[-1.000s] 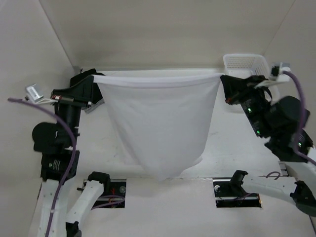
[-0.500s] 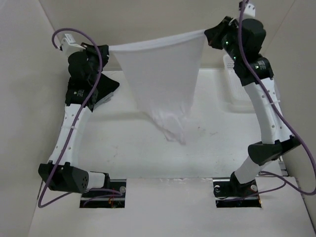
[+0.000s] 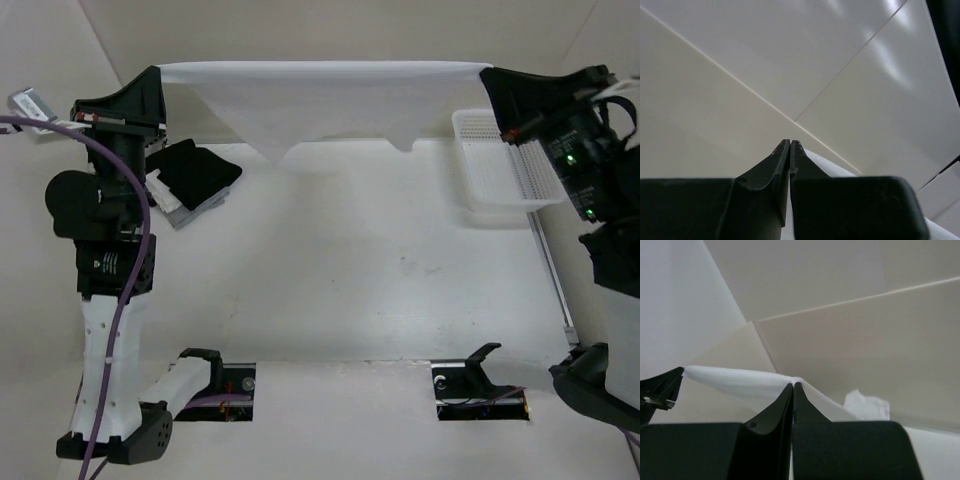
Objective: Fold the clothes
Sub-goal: Flatten the tank top out
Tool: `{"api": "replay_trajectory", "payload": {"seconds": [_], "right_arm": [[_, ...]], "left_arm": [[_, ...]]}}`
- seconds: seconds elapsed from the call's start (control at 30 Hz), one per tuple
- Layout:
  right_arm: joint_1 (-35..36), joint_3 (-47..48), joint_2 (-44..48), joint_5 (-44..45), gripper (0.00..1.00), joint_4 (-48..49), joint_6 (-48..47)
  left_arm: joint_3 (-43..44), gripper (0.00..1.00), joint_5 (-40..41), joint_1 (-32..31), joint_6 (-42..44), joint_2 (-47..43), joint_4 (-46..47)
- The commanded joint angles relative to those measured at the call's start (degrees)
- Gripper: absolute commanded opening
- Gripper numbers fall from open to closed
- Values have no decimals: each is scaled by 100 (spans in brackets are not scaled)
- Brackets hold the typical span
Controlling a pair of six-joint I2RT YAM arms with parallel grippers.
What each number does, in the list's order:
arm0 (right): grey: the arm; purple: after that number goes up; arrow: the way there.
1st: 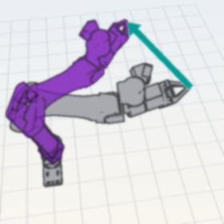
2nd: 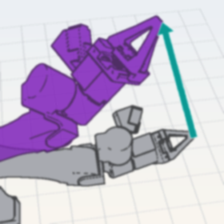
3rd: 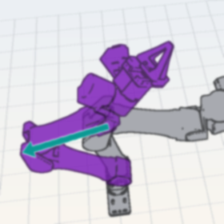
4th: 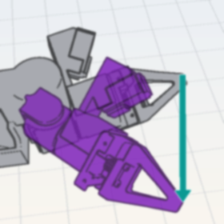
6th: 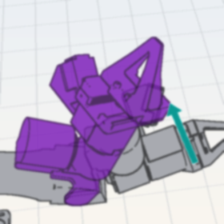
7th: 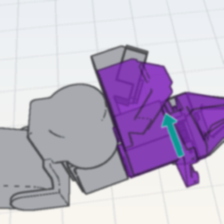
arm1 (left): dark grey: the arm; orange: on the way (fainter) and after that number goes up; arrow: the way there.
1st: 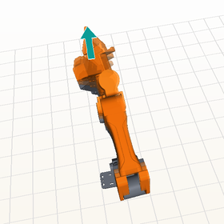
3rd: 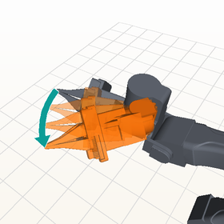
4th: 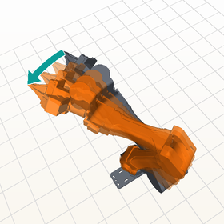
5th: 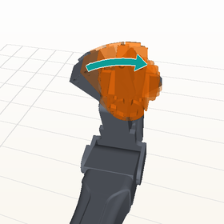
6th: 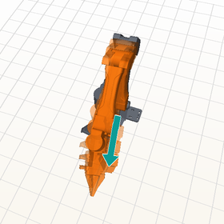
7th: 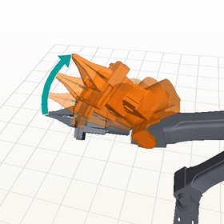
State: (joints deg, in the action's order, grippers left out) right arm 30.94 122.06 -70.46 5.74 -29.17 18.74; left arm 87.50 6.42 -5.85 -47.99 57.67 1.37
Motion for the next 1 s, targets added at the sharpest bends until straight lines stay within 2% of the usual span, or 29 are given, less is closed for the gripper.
{"api": "replay_trajectory", "payload": {"seconds": [0.0,0.17,0.4,0.53,0.63,0.77,0.97], "right_arm": [[434,-16,207,691,1,69,-459],[593,64,138,736,1,8,-503],[-425,-393,-661,-54,0,420,-91],[-900,-464,-1513,-529,0,666,121],[-1129,44,-2295,-688,0,606,208],[-1340,1282,-3131,-820,0,220,349],[-1402,2330,-3282,-881,0,-53,384]], "left_arm": [[179,0,79,-26,158,-168,101],[258,1,88,-52,211,-195,22],[-154,1,70,88,184,586,92],[-348,1,-79,307,44,1350,276],[-226,1,-245,439,-149,1886,364],[371,1,-474,519,-281,2459,338],[1110,1,-536,554,-132,2521,294]]}}
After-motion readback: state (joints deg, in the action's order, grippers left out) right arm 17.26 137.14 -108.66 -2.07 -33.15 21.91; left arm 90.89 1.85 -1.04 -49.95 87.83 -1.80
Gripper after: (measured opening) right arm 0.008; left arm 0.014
